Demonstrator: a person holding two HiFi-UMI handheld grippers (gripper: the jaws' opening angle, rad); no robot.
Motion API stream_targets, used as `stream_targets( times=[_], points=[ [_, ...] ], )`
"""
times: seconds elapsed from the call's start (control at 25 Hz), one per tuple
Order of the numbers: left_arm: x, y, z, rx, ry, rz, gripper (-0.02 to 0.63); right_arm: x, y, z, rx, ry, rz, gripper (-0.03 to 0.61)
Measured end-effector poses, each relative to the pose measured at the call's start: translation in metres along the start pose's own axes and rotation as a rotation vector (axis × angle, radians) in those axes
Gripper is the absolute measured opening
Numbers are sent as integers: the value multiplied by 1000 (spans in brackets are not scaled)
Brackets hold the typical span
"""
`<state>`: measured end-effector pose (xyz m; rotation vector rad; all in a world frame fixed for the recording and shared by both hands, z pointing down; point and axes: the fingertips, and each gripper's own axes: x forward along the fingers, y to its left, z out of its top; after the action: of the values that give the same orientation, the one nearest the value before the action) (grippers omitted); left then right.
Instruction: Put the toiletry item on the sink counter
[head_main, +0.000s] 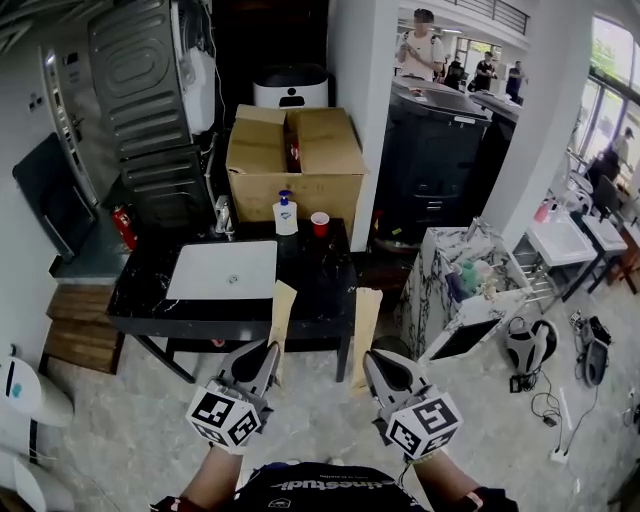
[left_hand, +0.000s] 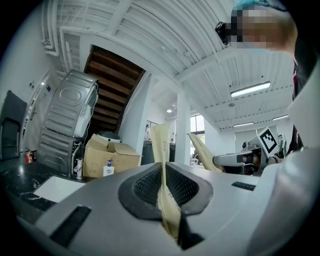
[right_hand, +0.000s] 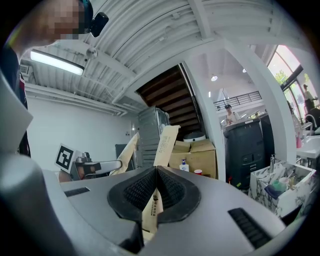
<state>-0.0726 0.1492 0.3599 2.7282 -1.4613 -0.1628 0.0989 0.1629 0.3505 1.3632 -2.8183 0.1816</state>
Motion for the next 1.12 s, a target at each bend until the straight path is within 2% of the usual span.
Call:
stream_targets(
  times=[0.32,0.6,0.84,1.12],
  points=[
    [19,-12,-4,21,4,41,32,-11,-29,-12,31,-2,30,40],
    [38,3,-16,16,25,64,32,8,-52,-28,59,26,37,40],
    [78,50,-34,-40,23,83,32,57,-78,-32,53,61,26,40],
    [149,125,-40,-31,31,33,32,155,-120,-19,34,79,-3,40]
  ],
)
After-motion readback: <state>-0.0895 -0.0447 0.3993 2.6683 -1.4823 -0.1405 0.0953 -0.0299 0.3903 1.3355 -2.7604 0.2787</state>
